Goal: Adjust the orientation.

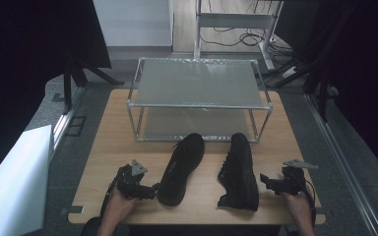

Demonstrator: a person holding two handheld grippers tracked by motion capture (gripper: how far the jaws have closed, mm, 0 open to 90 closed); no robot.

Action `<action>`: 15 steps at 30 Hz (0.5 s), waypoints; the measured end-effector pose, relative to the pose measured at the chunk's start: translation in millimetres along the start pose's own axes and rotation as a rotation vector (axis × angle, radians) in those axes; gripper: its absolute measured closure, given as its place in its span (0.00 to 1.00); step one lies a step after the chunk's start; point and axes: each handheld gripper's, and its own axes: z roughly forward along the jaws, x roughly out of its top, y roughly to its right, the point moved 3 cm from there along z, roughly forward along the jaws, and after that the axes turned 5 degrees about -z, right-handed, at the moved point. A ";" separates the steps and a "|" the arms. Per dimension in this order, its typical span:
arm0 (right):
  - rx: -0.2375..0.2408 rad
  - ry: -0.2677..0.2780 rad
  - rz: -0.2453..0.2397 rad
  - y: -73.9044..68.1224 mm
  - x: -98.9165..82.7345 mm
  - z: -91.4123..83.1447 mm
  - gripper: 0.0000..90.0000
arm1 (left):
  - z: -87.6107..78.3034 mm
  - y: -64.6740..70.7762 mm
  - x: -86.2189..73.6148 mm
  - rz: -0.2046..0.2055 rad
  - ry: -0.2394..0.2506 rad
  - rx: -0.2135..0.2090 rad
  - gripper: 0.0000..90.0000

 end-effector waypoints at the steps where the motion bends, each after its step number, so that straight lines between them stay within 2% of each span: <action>1: 0.000 -0.001 0.000 -0.1 0.0 0.2 0.01 | 0.3 2.6 0.8 0.010 0.000 -0.001 0.01; 15: 0.004 -0.006 -0.004 -1.1 -0.3 1.6 0.01 | 10.0 33.9 9.1 0.086 0.014 -0.034 0.01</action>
